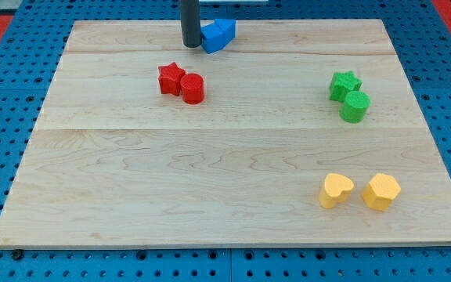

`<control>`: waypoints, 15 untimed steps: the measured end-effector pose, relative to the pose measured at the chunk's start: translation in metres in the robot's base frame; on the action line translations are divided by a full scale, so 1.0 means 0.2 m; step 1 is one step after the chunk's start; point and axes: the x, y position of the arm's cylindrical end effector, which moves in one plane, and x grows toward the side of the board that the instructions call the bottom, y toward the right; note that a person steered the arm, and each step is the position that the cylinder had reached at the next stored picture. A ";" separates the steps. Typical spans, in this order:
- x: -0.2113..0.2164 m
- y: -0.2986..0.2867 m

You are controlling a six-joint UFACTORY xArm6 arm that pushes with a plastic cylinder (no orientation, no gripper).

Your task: Separate the green star from the green circle

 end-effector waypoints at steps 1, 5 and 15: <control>-0.03 0.10; 0.38 1.38; 0.25 0.42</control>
